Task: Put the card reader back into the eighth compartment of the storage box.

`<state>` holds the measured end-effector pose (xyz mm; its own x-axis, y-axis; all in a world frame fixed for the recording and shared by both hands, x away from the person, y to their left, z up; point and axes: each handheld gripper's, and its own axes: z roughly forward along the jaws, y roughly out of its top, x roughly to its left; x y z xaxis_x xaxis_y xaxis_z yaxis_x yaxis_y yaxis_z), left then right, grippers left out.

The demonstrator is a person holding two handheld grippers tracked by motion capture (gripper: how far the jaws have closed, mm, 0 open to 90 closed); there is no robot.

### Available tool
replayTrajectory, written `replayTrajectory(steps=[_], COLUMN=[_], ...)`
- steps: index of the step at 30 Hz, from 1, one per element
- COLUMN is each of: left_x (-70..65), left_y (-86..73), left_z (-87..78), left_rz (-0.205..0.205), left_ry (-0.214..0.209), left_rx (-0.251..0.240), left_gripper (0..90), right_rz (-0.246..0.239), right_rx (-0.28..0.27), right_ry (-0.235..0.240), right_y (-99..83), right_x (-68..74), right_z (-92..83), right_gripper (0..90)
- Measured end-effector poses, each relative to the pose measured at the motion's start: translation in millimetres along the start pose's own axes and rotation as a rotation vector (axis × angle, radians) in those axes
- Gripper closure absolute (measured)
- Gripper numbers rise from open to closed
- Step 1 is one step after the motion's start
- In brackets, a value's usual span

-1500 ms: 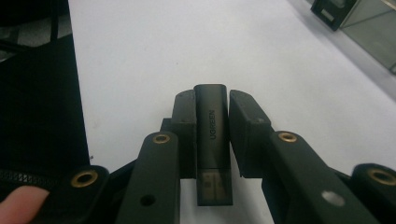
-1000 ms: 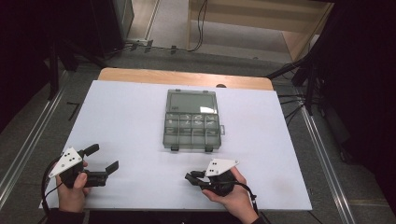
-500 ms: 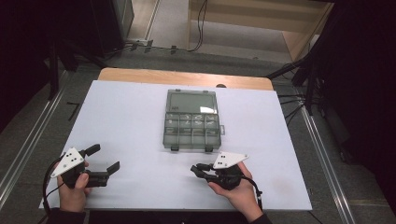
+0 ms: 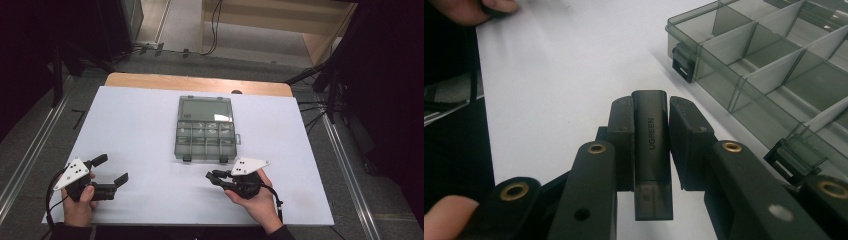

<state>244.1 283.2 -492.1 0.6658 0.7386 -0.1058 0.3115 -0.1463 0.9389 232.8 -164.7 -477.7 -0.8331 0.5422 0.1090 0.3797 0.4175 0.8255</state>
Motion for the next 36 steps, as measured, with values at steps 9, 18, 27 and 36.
replayTrajectory(steps=[9, 18, 27, 36], left_x=[-0.5, -0.9, -1.0, -1.1], left_y=[-0.1, 0.0, -0.1, -0.1], left_z=[0.4, 0.4, 1.0, 0.8], left_rz=[0.002, 0.005, 0.003, 0.004], left_ry=[0.001, -0.003, -0.004, -0.004], left_rx=[0.002, 0.0, -0.001, 0.0], left_gripper=[0.0, 0.0, 0.0, 0.0], right_rz=[0.004, 0.017, 0.027, 0.021], right_rx=[-0.008, -0.016, -0.017, -0.029], right_ry=[-0.009, -0.011, -0.022, -0.04], right_y=[4.0, 7.6, 11.2, 19.7], right_x=[-5.4, -10.2, -16.2, -20.8], right_z=[-1.6, -2.8, -4.3, -7.2], right_gripper=[71.6, 71.5, 71.6, 71.5])
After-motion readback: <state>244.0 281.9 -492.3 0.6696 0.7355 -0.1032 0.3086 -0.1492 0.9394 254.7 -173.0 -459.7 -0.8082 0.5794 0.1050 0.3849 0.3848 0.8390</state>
